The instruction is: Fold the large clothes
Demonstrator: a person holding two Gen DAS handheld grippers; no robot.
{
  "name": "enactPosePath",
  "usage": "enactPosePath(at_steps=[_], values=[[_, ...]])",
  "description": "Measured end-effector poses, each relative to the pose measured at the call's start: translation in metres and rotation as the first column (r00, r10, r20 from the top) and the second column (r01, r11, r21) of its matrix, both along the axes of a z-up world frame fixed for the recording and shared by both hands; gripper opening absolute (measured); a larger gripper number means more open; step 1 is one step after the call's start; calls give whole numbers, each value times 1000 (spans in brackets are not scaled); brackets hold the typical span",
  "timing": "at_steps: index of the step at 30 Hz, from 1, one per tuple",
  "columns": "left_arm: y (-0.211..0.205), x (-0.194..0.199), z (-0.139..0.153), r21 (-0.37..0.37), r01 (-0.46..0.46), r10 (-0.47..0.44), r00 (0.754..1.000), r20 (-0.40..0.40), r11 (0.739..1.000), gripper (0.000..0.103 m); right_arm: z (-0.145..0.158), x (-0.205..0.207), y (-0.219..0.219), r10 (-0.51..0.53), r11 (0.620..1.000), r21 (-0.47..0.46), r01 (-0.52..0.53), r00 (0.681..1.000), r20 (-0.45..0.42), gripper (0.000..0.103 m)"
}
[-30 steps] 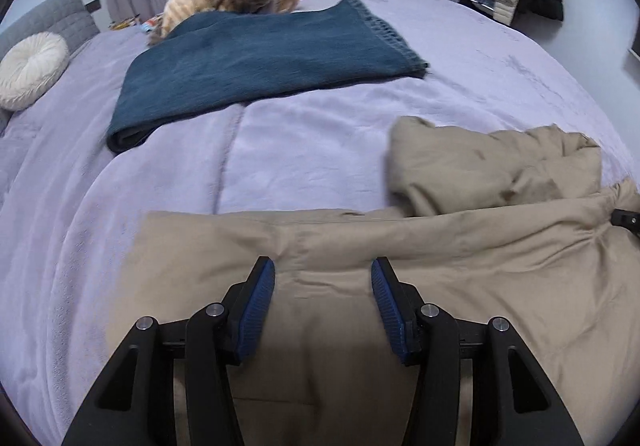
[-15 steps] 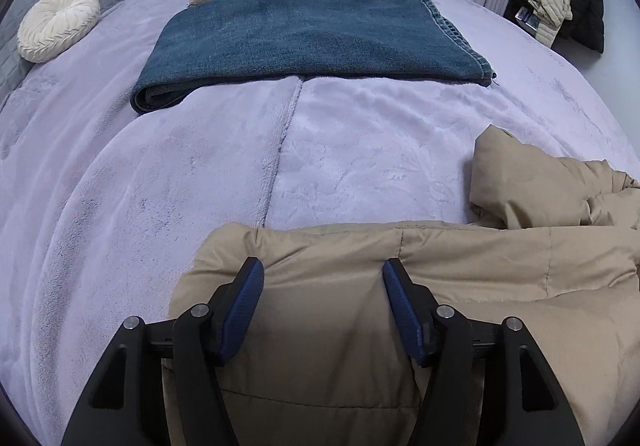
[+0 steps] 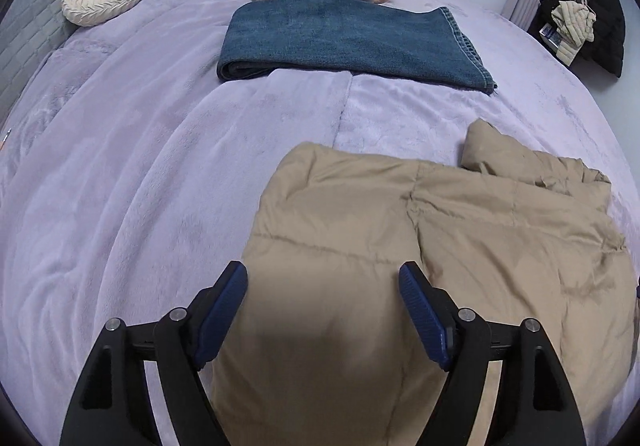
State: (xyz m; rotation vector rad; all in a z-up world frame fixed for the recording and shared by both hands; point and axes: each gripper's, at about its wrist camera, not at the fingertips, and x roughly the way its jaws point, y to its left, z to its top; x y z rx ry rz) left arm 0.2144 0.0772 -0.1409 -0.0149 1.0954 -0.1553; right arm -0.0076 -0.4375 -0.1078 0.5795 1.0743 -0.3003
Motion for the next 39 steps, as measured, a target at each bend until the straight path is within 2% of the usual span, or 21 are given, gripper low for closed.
enactPosePath(at_steps=[12, 13, 15, 23, 27, 32, 33, 34, 39], values=[[7, -86, -4, -34, -7, 3, 994, -110, 999, 79, 3, -83, 44, -41, 993, 106, 43, 999, -16, 62], [7, -91, -5, -36, -8, 4, 993, -116, 999, 84, 2, -90, 47, -49, 992, 116, 51, 999, -16, 62], [8, -100, -5, -29, -20, 16, 993, -118, 999, 103, 1, -101, 51, -57, 990, 129, 59, 998, -20, 63], [10, -118, -17, -23, -33, 29, 985, -168, 999, 103, -18, -132, 62, -99, 977, 182, 108, 993, -58, 64], [13, -122, -23, -49, -42, 31, 979, -202, 998, 103, -39, -137, 61, -144, 948, 281, 153, 988, -51, 81], [14, -122, -29, -59, -43, 29, 976, -216, 997, 103, -61, -141, 58, -225, 892, 394, 221, 974, -36, 83], [13, -122, -30, -58, -40, 27, 976, -218, 997, 103, -63, -140, 57, -233, 886, 404, 226, 972, -32, 92], [13, -122, -31, -57, -39, 25, 975, -220, 998, 103, -65, -140, 57, -240, 882, 411, 229, 971, -26, 94], [13, -120, -36, -64, -52, 36, 972, -232, 997, 103, -73, -131, 58, -239, 870, 440, 221, 971, -15, 94]])
